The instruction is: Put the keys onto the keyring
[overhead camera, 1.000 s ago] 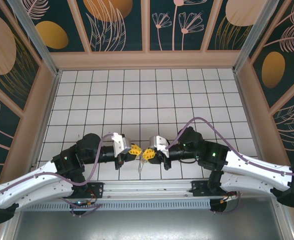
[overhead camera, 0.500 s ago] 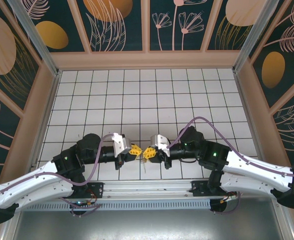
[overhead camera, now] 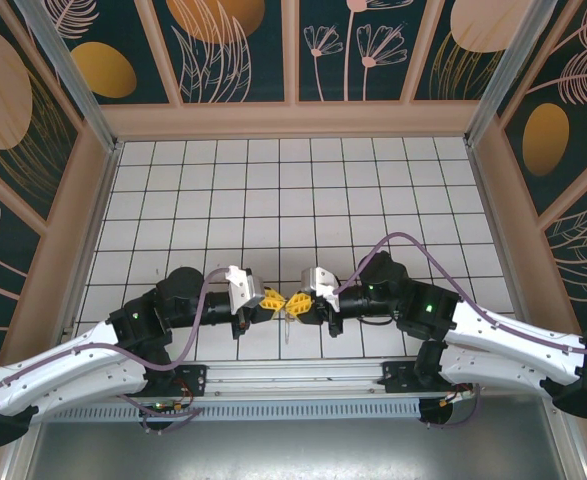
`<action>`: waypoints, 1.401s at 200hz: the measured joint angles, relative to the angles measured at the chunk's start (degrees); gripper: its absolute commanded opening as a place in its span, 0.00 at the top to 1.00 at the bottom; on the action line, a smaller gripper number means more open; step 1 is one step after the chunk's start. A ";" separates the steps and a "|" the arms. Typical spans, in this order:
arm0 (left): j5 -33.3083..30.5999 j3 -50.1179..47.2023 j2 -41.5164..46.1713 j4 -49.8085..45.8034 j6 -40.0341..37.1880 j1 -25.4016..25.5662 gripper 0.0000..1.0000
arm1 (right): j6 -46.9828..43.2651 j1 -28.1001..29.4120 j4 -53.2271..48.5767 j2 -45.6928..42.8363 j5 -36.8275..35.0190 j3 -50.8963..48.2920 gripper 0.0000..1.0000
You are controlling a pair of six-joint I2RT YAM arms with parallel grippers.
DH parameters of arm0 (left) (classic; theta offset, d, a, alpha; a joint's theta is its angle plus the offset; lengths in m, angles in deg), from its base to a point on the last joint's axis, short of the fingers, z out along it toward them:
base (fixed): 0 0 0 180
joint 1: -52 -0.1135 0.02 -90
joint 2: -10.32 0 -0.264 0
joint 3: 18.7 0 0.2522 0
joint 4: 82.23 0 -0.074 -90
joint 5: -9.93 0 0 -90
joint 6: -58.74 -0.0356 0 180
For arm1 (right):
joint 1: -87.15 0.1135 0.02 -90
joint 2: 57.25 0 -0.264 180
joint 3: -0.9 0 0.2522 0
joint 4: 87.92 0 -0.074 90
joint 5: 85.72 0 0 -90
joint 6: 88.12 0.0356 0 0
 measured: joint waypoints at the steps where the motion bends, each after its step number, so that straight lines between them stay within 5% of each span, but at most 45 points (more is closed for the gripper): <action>1: 0.00 0.00 0.02 0.00 0.00 0.00 1.00 | 0.02 0.00 0.07 -0.04 0.00 -0.07 1.00; 280: 0.17 -0.13 1.49 0.81 -0.02 0.00 1.00 | 1.42 -0.44 2.60 -5.20 -3.21 -2.89 1.00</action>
